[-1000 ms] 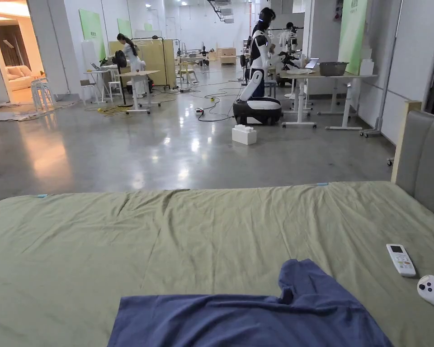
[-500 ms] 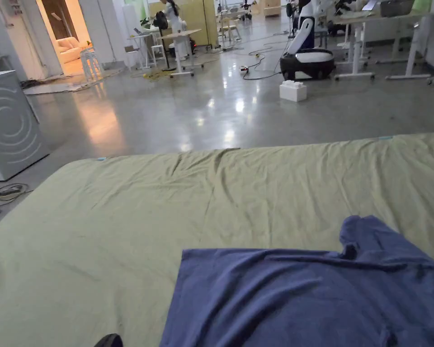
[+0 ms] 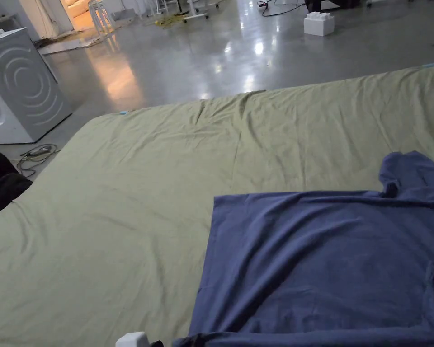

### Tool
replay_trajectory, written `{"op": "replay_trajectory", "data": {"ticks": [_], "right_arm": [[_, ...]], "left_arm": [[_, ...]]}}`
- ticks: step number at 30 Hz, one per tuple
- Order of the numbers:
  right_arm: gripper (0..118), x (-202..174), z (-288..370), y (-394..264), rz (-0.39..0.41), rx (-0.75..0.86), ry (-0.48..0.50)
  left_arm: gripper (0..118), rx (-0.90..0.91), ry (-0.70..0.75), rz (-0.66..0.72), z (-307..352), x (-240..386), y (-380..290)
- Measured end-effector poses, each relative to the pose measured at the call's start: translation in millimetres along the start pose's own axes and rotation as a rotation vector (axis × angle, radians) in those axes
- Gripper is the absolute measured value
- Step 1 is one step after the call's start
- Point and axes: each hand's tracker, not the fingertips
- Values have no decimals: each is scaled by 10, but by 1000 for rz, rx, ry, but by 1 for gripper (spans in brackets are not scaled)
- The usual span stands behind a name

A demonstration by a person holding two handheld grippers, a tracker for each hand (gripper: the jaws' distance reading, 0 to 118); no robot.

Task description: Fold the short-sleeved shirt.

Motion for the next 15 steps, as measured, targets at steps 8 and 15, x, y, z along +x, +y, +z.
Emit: {"op": "replay_trajectory", "data": {"ticks": [8,15], "right_arm": [[0,96,89,-88,-23,-46,-56],[11,342,9,-175,-79,-166,-126]], "left_arm": [[13,-92,35,-45,-255,37,20],[11,-192,130,-157,-415,276,65]]}}
